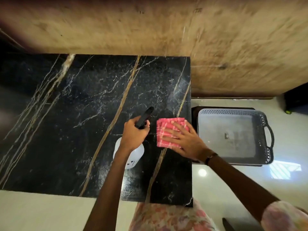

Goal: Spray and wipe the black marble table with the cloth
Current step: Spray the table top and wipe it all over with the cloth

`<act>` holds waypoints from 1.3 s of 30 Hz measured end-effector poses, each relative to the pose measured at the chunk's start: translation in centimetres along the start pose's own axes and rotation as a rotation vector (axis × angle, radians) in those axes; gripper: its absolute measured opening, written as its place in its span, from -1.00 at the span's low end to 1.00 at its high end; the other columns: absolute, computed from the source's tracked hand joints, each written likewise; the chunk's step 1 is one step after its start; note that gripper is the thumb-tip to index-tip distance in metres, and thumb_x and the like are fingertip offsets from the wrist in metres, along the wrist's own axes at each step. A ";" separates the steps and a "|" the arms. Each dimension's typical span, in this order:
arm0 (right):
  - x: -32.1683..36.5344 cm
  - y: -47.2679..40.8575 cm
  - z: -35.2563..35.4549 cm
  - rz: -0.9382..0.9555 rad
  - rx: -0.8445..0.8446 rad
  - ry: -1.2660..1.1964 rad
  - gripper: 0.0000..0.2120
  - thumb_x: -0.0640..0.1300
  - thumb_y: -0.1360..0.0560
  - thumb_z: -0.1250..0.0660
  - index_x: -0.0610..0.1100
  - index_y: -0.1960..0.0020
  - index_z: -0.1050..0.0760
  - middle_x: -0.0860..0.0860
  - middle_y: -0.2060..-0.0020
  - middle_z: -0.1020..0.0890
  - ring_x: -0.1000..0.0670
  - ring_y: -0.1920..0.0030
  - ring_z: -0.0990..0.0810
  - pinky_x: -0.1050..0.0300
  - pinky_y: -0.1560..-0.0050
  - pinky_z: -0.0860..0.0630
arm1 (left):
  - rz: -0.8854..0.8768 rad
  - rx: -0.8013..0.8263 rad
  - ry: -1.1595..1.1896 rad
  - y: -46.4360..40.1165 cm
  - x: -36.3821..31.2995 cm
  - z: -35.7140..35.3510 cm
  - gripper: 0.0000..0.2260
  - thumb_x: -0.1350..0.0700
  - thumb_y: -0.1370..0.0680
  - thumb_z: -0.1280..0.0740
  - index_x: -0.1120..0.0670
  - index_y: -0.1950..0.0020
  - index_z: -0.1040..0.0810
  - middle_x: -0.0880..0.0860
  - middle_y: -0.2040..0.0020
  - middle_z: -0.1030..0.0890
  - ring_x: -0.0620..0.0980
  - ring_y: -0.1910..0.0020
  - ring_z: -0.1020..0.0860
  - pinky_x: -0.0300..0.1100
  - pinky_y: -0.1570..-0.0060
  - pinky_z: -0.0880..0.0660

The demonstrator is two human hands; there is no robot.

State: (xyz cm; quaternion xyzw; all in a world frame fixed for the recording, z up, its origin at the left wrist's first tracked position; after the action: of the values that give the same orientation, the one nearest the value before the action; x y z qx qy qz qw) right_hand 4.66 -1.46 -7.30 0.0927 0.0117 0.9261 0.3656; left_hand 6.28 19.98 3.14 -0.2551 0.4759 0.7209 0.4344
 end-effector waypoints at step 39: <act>-22.7 -21.0 4.4 -0.524 -0.066 -0.075 -0.38 0.33 -0.52 0.22 0.15 -0.50 -0.13 0.03 -0.50 -0.25 -0.22 -0.49 -0.13 -0.48 -0.38 -0.05 | -0.063 -0.036 -0.076 -17.1 -6.9 1.7 -0.92 0.19 -0.48 -0.33 0.20 0.12 -0.58 0.16 0.34 -0.50 -0.03 0.51 -0.39 -0.17 0.43 -0.38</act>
State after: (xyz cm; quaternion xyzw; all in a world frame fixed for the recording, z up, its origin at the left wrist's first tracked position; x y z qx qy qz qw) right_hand 35.90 -1.67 -8.56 0.1088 -0.0087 0.7956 0.5959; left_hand 24.64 21.81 1.27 -0.2501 0.4378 0.7244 0.4701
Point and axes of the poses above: each hand's wrist, its own y-axis away from the middle knuckle, its own z-axis out of the back of the hand, x = y × z, the point moved 3 cm from there along -y, towards the middle knuckle
